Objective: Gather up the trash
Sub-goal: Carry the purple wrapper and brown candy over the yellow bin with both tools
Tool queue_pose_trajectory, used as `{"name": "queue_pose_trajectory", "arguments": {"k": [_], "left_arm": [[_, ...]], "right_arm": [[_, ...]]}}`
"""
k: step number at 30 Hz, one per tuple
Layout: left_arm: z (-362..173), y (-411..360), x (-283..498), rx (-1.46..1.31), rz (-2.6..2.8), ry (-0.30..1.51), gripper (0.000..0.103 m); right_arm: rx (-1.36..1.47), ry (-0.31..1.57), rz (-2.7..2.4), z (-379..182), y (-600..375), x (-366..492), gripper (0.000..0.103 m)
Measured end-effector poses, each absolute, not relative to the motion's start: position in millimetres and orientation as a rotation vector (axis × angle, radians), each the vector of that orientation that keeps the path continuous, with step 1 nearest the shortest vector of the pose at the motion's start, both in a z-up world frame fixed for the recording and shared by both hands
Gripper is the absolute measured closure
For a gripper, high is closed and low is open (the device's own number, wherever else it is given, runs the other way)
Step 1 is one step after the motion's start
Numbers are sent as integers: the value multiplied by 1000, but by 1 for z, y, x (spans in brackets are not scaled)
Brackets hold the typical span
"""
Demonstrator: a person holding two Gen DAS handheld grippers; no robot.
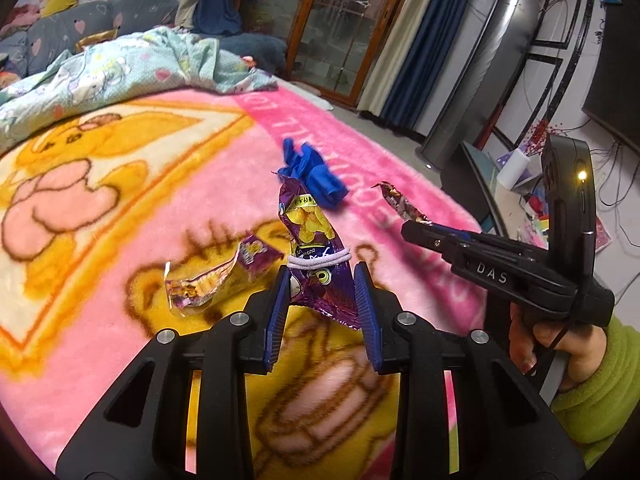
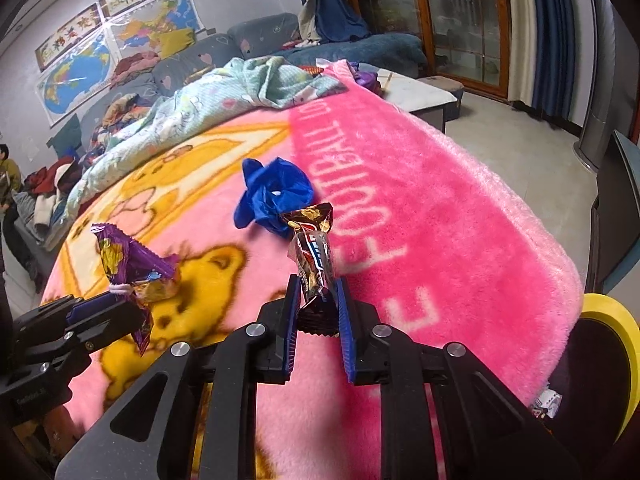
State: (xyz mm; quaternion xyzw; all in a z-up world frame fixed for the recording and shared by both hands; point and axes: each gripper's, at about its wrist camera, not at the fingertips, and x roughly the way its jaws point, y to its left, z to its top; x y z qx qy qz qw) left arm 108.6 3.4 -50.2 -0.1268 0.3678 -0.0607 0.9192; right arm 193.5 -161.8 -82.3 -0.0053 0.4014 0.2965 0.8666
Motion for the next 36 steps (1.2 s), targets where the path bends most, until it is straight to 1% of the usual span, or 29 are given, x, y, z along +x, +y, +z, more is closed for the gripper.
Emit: {"name": "queue_pose_trajectory", "arguments": {"k": [15,36], "left_arm": [[-20,-27,98,-233,-206,696,78],[-2,-83,99,-148,-331,668,78]], "right_arm": [[58,771,558,-53,-211,183,85],[138,688,453,-32,-274,166,85]]}}
